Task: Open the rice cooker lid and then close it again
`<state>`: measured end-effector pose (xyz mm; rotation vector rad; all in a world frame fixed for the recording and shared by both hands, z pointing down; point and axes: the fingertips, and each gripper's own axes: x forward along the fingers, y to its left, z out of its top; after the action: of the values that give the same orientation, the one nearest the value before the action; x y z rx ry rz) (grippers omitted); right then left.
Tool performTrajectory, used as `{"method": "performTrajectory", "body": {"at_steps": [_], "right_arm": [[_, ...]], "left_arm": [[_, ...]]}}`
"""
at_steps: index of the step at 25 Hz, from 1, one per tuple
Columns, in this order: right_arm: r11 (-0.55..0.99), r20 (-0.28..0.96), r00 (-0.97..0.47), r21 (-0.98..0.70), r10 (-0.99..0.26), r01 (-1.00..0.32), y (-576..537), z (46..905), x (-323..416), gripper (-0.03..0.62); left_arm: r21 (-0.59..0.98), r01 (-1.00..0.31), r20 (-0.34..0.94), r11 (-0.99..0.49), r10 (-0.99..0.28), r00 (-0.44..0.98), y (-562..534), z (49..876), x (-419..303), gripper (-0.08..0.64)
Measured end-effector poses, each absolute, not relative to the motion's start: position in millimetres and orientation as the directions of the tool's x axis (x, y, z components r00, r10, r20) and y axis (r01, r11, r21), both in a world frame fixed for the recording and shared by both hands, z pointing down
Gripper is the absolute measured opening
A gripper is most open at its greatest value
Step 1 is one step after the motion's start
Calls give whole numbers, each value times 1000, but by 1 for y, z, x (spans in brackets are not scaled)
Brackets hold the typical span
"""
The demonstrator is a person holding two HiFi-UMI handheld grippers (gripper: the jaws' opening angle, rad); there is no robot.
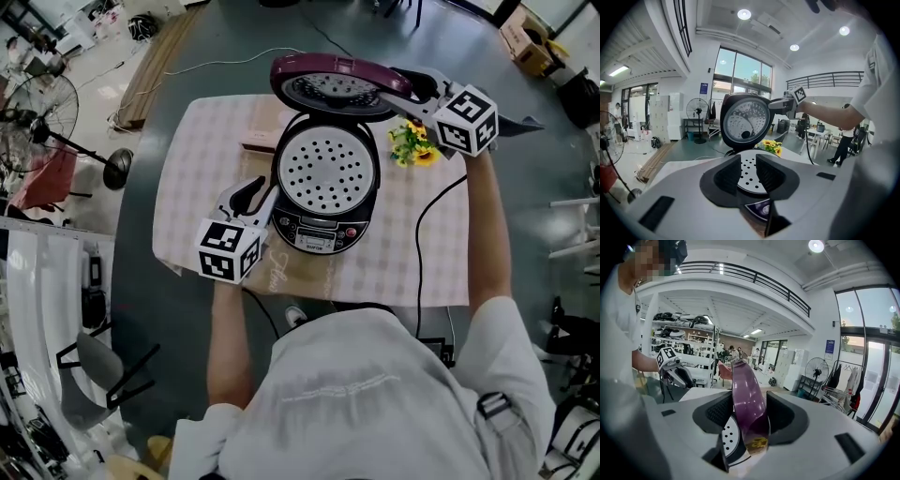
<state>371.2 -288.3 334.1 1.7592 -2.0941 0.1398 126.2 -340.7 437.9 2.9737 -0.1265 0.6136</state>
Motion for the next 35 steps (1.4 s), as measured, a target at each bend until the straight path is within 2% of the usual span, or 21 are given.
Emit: {"method": "performTrajectory", "body": {"at_steps": [12, 28, 35], "right_arm": [[270, 411, -171, 196, -895, -943, -259, 353, 320, 259], [378, 457, -327, 23, -827, -925, -214, 403, 247, 278], [368, 454, -352, -55, -819, -928, -204, 425, 231, 276]], "left_arm": [[84, -100, 380, -991, -61, 923, -322, 431, 101, 112], [97, -56, 365, -994, -17, 931, -288, 429, 85, 112], [107, -63, 370, -992, -19, 929, -285, 430, 76, 112]]}}
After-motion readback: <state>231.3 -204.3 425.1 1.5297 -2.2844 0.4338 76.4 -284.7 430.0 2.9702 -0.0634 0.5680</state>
